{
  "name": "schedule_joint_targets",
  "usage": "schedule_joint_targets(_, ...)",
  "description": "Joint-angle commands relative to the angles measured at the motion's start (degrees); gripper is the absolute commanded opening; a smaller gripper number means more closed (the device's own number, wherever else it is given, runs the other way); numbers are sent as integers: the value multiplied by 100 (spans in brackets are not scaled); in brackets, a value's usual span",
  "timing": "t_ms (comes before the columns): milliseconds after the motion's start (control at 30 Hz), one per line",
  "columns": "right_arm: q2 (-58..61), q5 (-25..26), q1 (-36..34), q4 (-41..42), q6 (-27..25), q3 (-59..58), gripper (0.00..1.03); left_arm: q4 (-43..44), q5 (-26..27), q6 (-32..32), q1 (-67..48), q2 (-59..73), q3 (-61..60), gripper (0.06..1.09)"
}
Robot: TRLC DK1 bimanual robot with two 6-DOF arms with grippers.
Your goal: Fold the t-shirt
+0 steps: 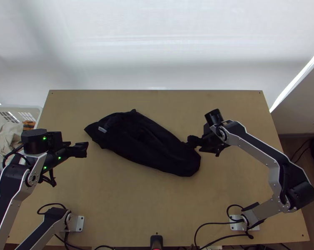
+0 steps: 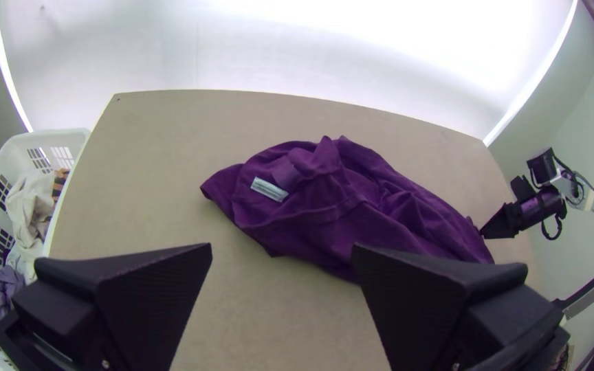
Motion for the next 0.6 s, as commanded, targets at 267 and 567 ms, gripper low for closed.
schedule_joint_targets(267, 80, 251, 53, 0, -94, 250, 3, -22, -38, 120, 71, -120, -37, 104)
schedule_joint_targets(567, -1273, 910, -237, 26, -68, 1841, 3, 31, -38, 190, 115, -77, -2, 104)
